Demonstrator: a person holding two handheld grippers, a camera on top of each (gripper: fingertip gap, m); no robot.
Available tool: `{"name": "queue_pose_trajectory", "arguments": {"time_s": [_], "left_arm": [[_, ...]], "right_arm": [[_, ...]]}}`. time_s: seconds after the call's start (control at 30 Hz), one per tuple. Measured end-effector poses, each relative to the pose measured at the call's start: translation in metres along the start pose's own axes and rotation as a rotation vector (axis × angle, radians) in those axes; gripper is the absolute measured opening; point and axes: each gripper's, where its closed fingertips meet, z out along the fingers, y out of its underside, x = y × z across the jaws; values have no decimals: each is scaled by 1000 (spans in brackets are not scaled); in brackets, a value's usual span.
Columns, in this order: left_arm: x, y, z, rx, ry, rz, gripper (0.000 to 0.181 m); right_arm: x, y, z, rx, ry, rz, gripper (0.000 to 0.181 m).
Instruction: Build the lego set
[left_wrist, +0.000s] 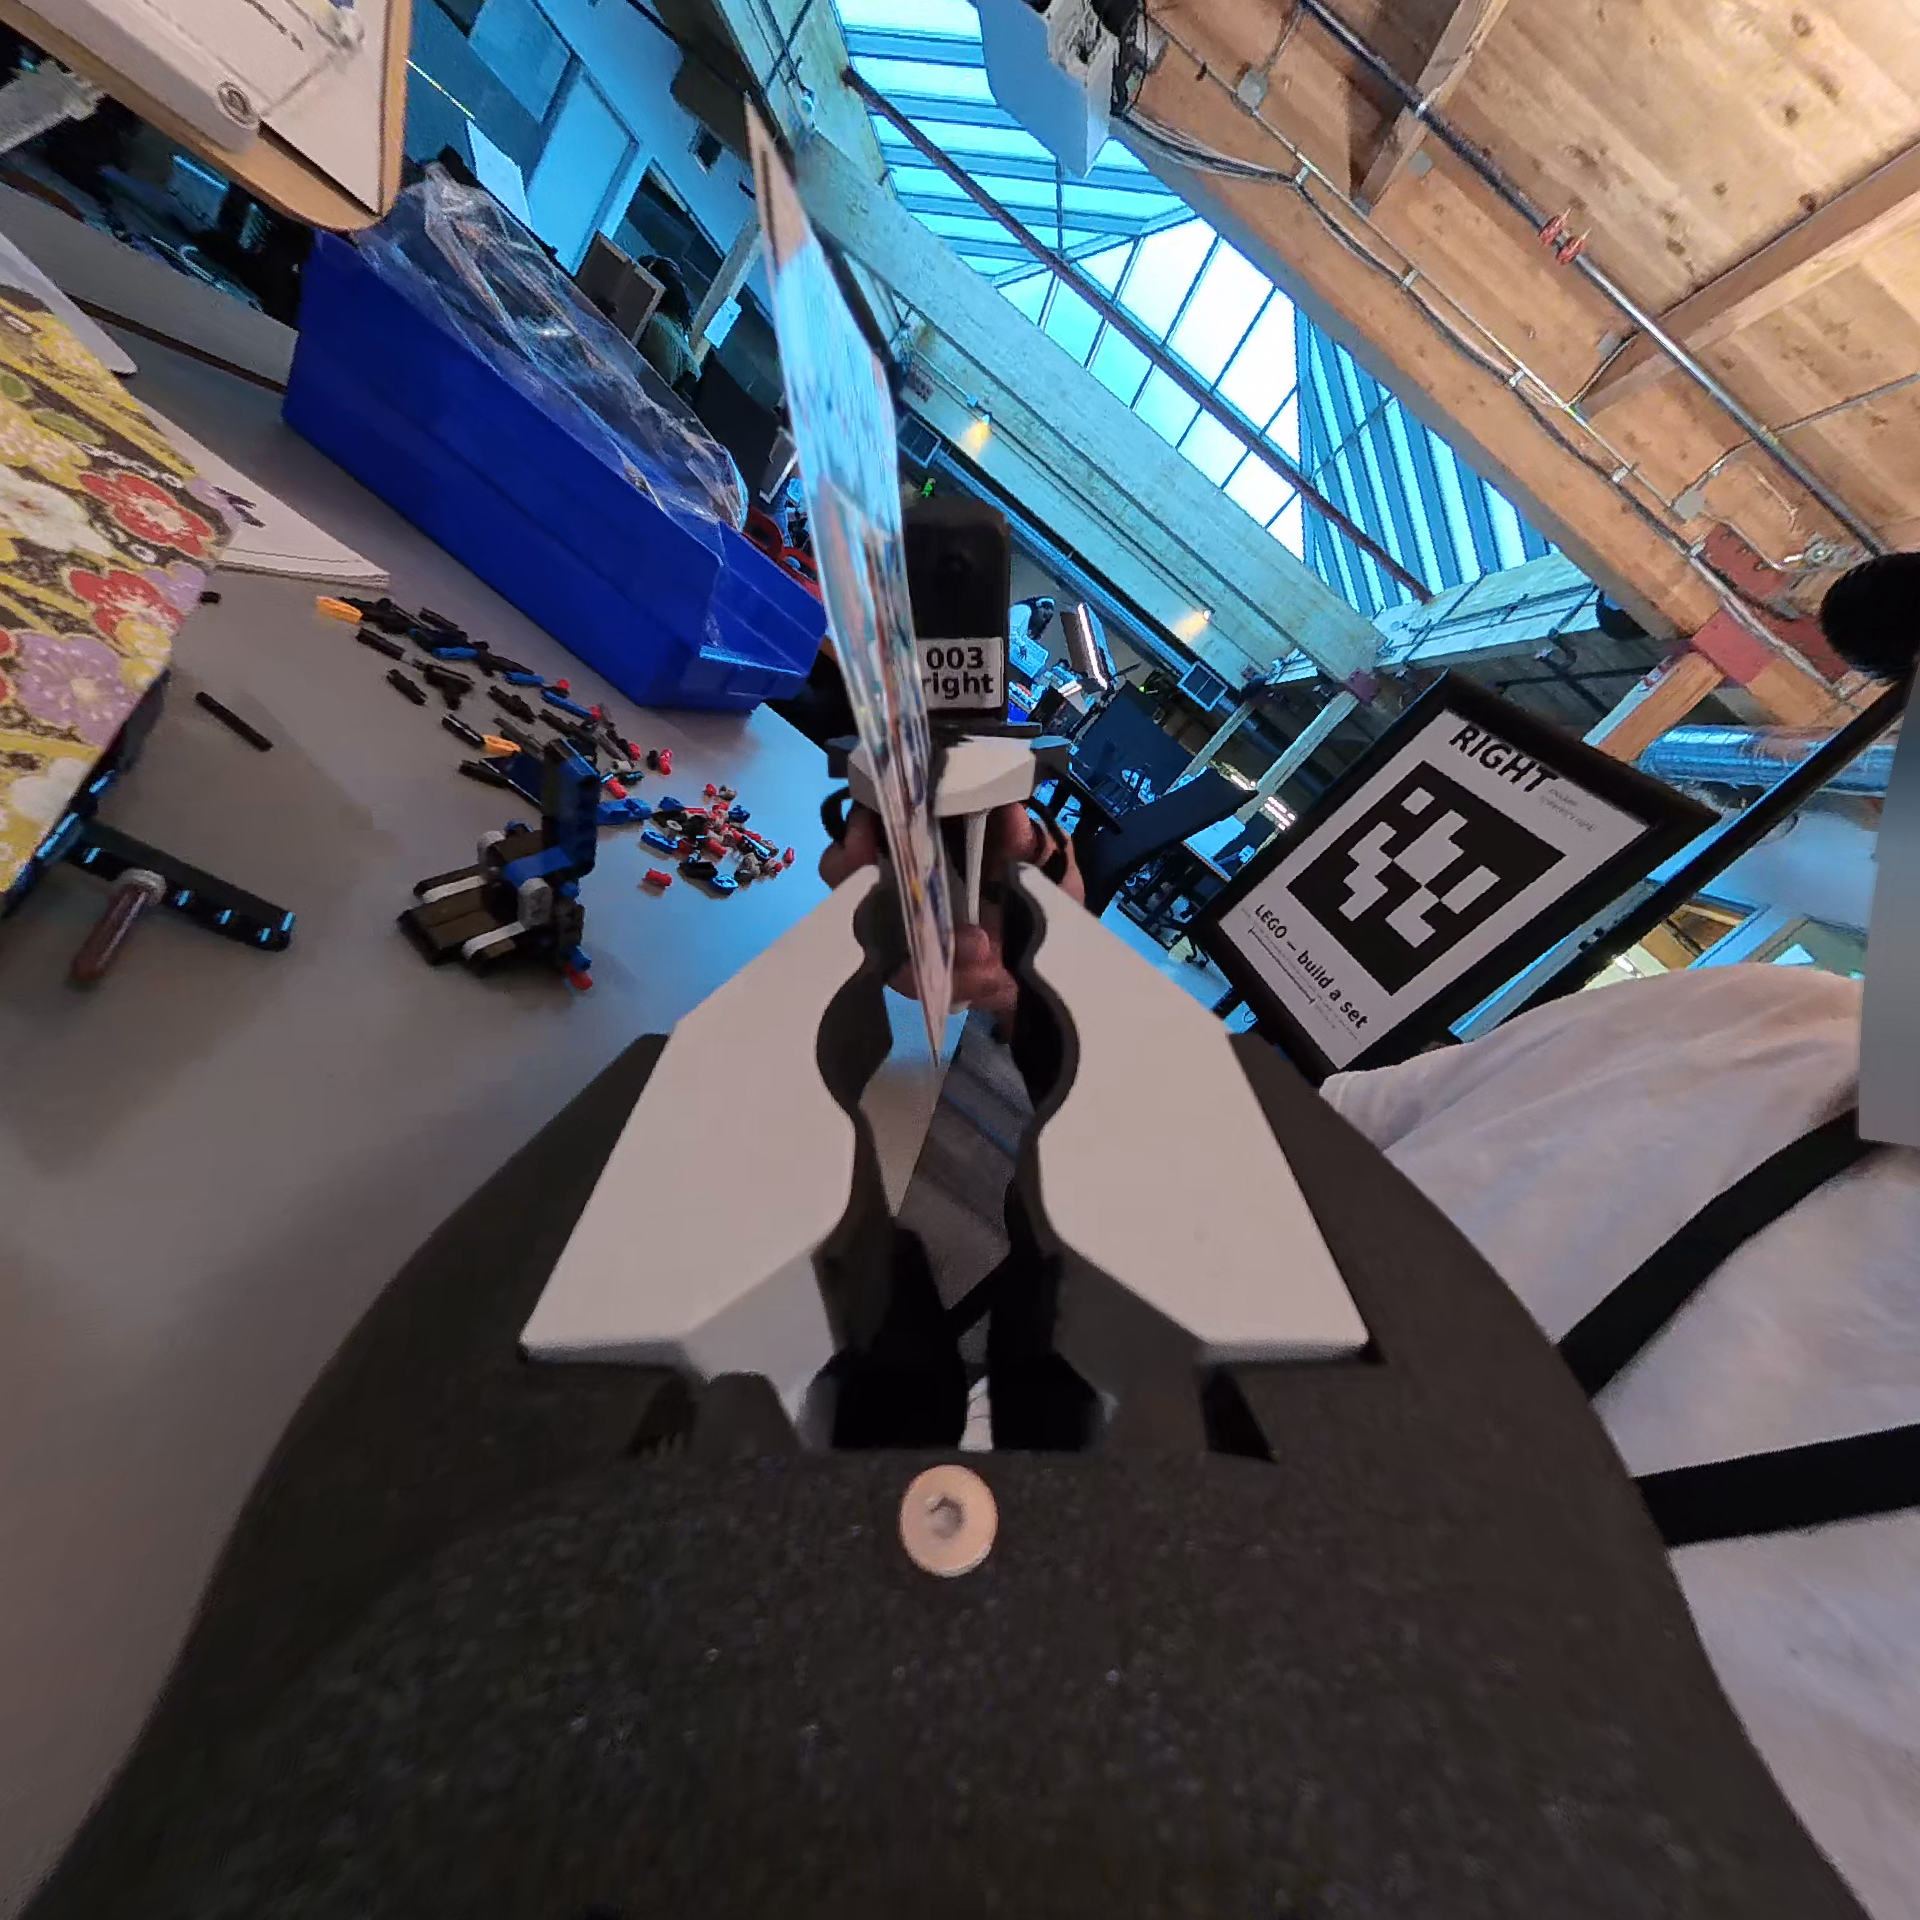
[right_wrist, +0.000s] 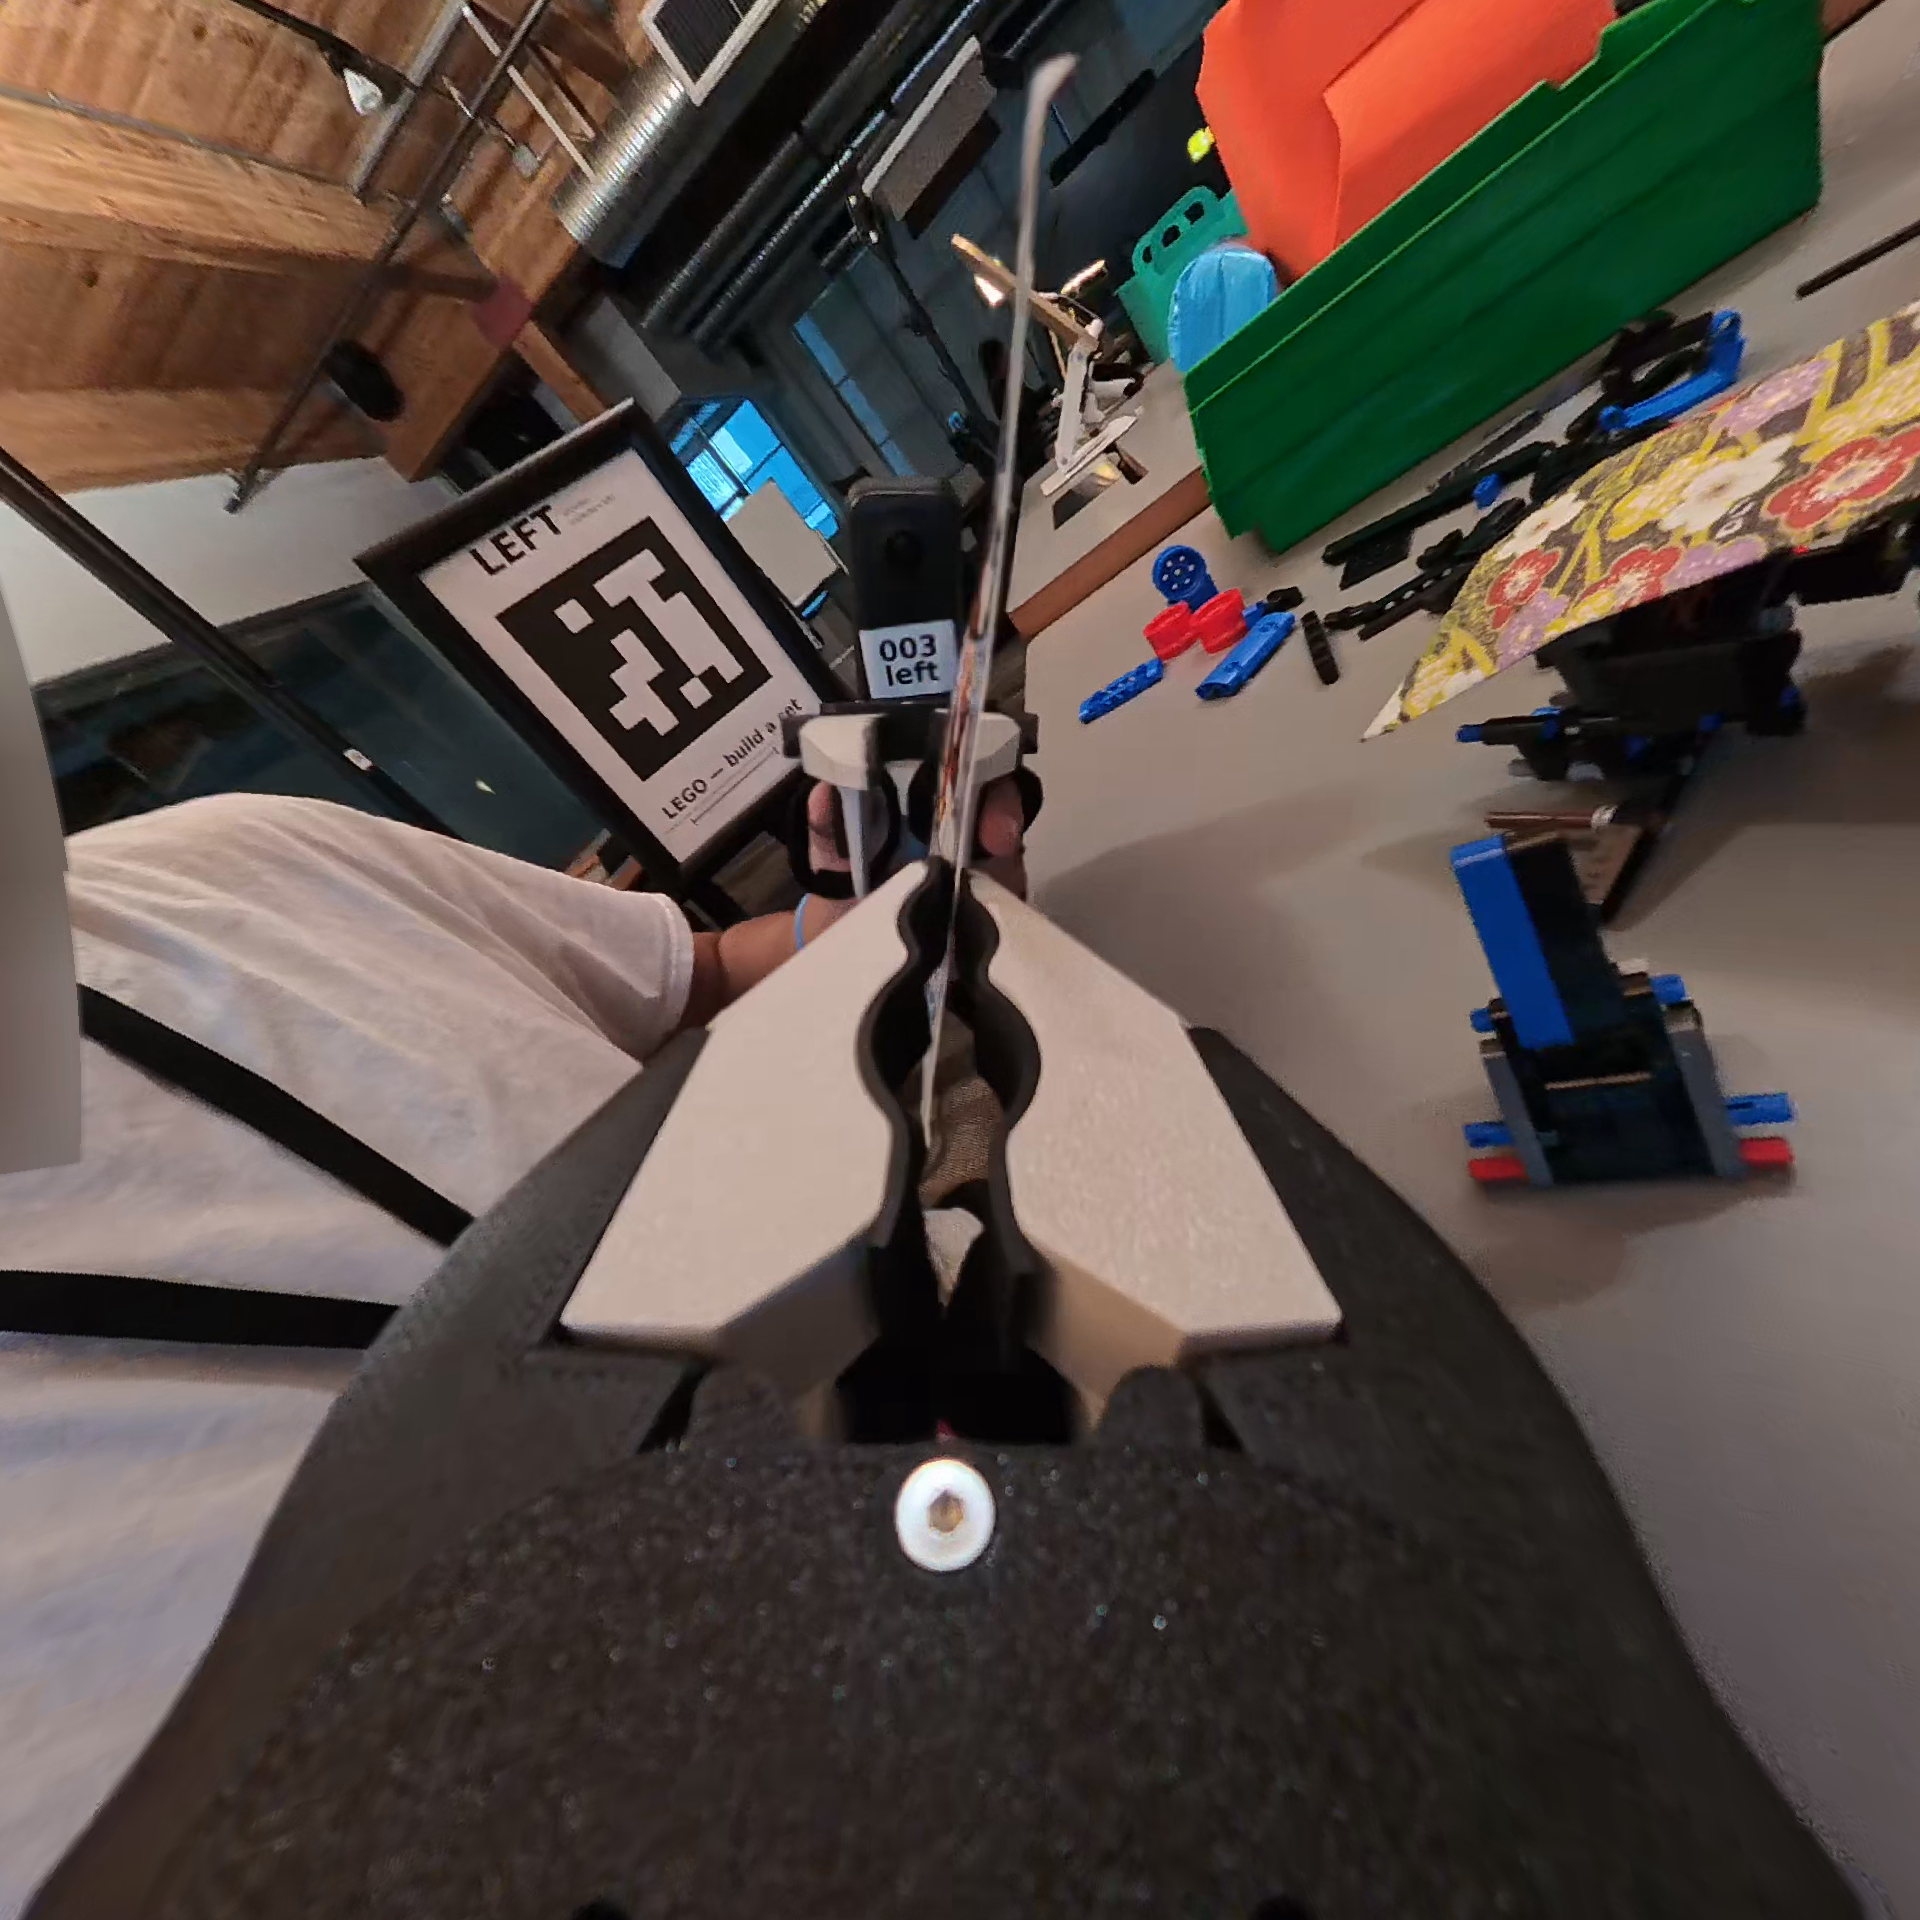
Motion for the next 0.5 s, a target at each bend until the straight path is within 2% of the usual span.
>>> {"name": "queue_pose_trajectory", "arguments": {"time_s": [0.17,0.23,0.27,0.43,0.5], "left_arm": [[-6,-6,-2,21,-19,-27,16],[-8,-5,-3,13,-31,-31,7],[-9,-4,-4,10,-38,-23,0],[-7,-3,-5,-4,-28,-24,0],[-5,-6,-6,15,-18,-43,0]], "right_arm": [[3,9,9,-30,3,14,0],[5,13,13,-46,21,-10,0],[3,13,14,-46,15,-9,0],[-4,9,15,-27,-18,15,0],[-1,3,13,-4,22,-26,5]]}}
